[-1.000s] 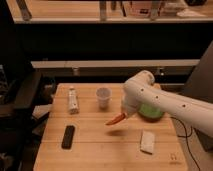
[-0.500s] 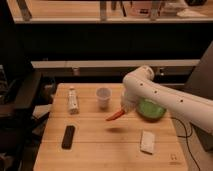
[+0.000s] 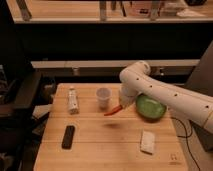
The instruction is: Place the pepper in the ceramic cup
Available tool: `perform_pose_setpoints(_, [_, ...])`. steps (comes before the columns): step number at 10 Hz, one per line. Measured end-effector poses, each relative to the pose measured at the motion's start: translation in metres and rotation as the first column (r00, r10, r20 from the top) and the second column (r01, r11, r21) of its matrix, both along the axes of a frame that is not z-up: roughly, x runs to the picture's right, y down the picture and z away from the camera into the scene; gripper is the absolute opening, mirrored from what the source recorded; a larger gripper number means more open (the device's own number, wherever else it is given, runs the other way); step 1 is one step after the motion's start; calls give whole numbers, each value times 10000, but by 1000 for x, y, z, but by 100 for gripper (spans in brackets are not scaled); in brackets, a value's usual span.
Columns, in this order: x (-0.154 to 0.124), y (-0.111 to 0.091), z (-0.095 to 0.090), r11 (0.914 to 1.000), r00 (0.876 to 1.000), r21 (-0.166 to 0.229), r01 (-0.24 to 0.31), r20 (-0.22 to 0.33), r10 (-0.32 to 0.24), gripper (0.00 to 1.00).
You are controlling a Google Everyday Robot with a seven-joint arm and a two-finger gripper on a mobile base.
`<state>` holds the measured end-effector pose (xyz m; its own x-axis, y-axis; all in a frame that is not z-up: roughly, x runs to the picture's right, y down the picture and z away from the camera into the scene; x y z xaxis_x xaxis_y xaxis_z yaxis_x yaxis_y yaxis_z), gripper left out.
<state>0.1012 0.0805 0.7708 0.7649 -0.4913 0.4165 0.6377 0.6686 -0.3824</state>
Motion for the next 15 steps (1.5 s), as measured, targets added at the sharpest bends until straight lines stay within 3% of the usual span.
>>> perform_pose_setpoints(10, [-22,-41,23,9984,9993,422,378,15,-379,2])
perform_pose_setpoints(11, [-25,-35,23,9981,9988,374,494,-71,-492,7])
perform_pose_setpoints(13, [-34,-22,24,9971,9976,312,692,-105,-689,28])
perform_pose_setpoints(15, [-29,-28,27,9971,9975,288,703,-90,-701,48])
